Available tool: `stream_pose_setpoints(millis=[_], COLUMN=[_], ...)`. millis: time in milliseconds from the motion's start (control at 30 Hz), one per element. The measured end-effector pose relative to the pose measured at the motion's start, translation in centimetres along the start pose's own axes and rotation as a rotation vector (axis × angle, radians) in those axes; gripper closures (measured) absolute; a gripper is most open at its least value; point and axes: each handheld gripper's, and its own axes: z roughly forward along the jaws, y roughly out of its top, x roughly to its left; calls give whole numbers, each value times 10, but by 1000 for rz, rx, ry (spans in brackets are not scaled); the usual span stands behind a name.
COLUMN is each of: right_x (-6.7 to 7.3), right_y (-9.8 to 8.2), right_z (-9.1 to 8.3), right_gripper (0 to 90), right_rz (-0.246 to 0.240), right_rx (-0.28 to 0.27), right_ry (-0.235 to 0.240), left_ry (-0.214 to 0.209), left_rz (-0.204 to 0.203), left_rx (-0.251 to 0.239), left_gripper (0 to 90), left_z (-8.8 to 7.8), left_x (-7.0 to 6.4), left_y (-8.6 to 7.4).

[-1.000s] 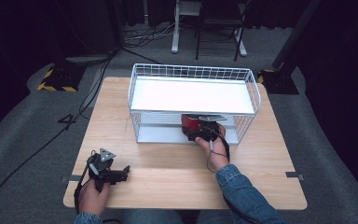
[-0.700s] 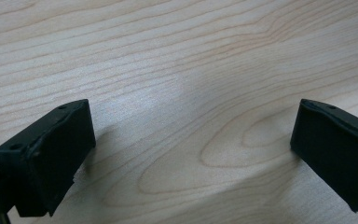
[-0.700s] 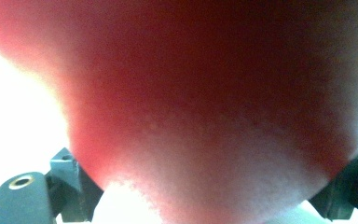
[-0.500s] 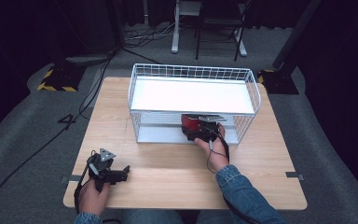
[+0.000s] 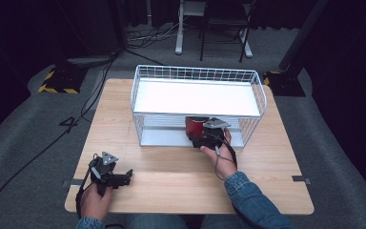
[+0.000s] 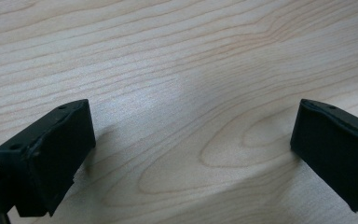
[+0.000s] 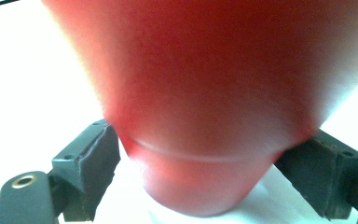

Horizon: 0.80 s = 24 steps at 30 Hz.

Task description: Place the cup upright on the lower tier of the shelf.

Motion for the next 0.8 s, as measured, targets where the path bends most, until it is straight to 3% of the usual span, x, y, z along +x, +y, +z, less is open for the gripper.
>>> stream_pose_setpoints(millis=[167, 400, 800], right_x=[2, 1, -3], right_y=[-1, -4, -6], right_z=[-12, -30, -70], right_gripper=[158, 159, 159], right_rz=[13, -21, 9], right_rx=[2, 0, -18], right_ry=[8, 35, 86], left_ry=[0, 0, -14], left_rz=[-1, 0, 14], left_rx=[-2, -1, -2], left_gripper=[0, 1, 1], left_z=[0, 0, -4], left_x=[0, 0, -2], left_y=[0, 0, -5])
